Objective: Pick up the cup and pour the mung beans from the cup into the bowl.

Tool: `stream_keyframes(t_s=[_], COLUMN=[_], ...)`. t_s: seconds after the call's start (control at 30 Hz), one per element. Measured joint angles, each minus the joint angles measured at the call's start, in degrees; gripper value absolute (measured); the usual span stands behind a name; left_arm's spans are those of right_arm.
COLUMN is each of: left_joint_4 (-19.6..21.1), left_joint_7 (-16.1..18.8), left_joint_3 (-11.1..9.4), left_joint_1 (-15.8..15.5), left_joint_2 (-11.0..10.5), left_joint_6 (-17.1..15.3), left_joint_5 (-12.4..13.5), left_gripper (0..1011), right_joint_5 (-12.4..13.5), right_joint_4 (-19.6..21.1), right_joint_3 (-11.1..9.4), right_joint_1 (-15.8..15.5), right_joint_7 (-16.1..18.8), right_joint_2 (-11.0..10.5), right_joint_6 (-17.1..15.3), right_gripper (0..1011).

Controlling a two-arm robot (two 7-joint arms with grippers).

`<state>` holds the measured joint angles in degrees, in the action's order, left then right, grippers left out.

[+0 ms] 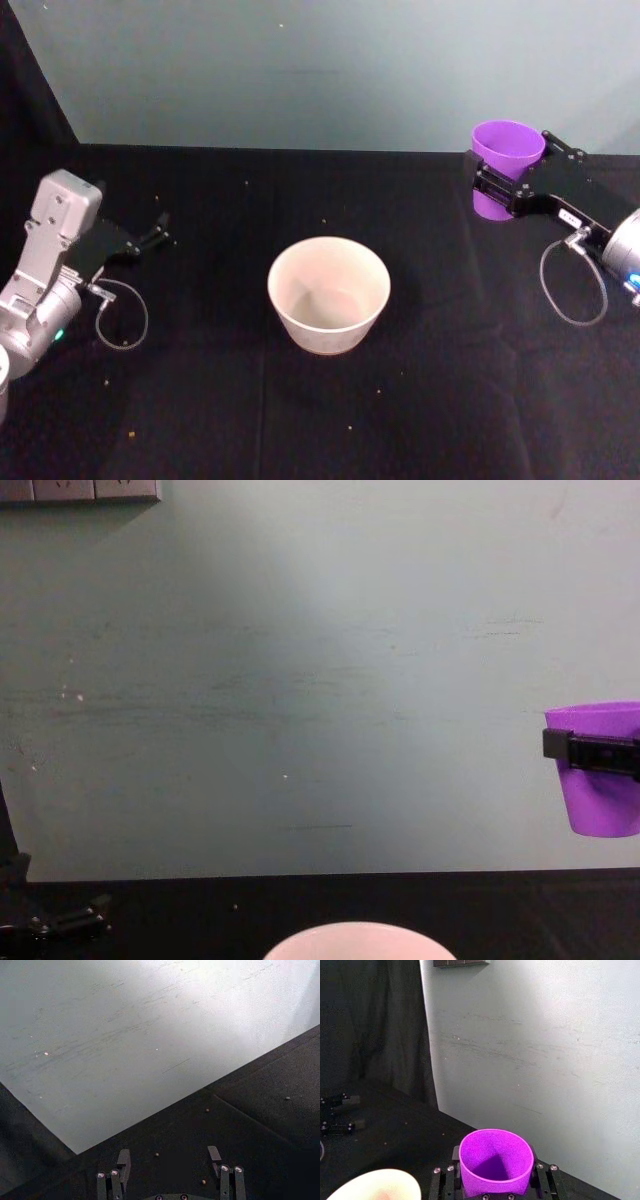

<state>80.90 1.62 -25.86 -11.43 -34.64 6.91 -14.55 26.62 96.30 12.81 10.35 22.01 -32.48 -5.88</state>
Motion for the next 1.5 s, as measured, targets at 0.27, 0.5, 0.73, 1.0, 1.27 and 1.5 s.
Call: stream_keyframes(t_s=[0.27, 0.5, 0.73, 1.0, 1.27, 1.5], left_joint_4=[0.0, 0.0, 0.0, 0.0, 0.0, 0.0], left_joint_7=[0.0, 0.0, 0.0, 0.0, 0.0, 0.0], left_joint_3=[0.0, 0.0, 0.0, 0.0, 0.0, 0.0], left_joint_1=[0.0, 0.0, 0.0, 0.0, 0.0, 0.0], left_joint_2=[0.0, 0.0, 0.0, 0.0, 0.0, 0.0], left_joint_6=[0.0, 0.0, 0.0, 0.0, 0.0, 0.0], left_joint_5=[0.0, 0.0, 0.0, 0.0, 0.0, 0.0], left_gripper=[1000, 1000, 1000, 1000, 1000, 1000], right_joint_5=[0.0, 0.0, 0.0, 0.0, 0.0, 0.0], right_joint_4=[0.0, 0.0, 0.01, 0.0, 0.0, 0.0], right_joint_3=[0.0, 0.0, 0.0, 0.0, 0.0, 0.0], right_joint_1=[0.0, 0.0, 0.0, 0.0, 0.0, 0.0], right_joint_7=[0.0, 0.0, 0.0, 0.0, 0.0, 0.0], right_joint_2=[0.0, 0.0, 0.0, 0.0, 0.0, 0.0], right_joint_6=[0.0, 0.0, 0.0, 0.0, 0.0, 0.0], right_gripper=[735, 735, 735, 735, 735, 735])
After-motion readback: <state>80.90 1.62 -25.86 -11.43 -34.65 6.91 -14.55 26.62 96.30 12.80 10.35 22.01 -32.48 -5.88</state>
